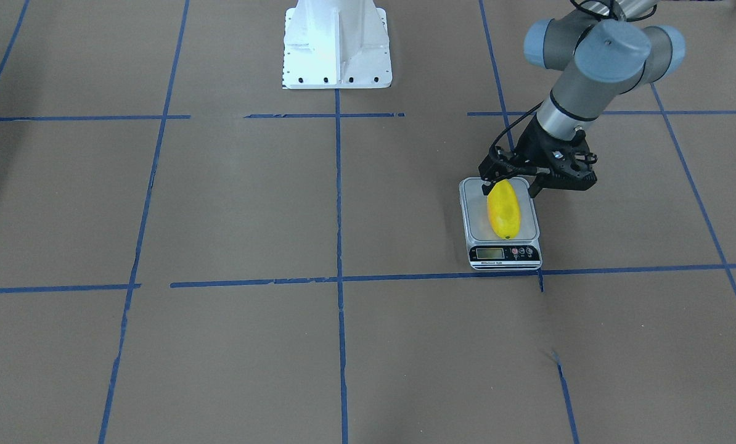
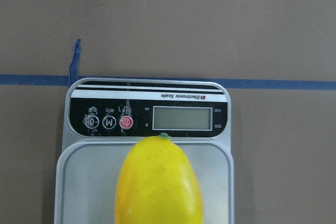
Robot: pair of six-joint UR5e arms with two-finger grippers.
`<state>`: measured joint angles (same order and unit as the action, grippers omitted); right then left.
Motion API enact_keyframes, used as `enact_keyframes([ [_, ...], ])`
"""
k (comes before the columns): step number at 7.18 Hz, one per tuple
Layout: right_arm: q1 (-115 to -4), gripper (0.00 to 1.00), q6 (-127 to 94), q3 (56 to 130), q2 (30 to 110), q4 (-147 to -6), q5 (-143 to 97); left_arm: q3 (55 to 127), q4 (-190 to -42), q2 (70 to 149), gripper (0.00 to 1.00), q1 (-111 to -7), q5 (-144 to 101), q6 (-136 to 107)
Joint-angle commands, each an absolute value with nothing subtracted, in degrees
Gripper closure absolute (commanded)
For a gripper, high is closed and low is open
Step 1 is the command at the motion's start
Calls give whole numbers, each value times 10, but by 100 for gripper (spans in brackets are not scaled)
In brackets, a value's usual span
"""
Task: Weigh mango
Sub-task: 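Open the left gripper and withdraw it away from the scale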
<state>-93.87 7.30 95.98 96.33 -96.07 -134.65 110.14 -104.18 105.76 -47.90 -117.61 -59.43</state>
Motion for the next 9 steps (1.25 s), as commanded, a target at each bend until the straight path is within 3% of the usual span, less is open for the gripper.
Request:
enact_keyframes([
  [1, -939, 0, 73, 960, 963, -961, -1346, 1193, -923, 1054, 0, -599, -1186, -497],
  [3, -939, 0, 73, 960, 963, -961, -1346, 1225, -862, 1045, 0, -684, -1211, -381],
  [6, -939, 0, 73, 959, 963, -961, -1346, 1093, -904, 969, 0, -782, -1276, -76],
  [9, -939, 0, 74, 960, 963, -961, -1346, 958, -976, 895, 0, -910, -1314, 58],
])
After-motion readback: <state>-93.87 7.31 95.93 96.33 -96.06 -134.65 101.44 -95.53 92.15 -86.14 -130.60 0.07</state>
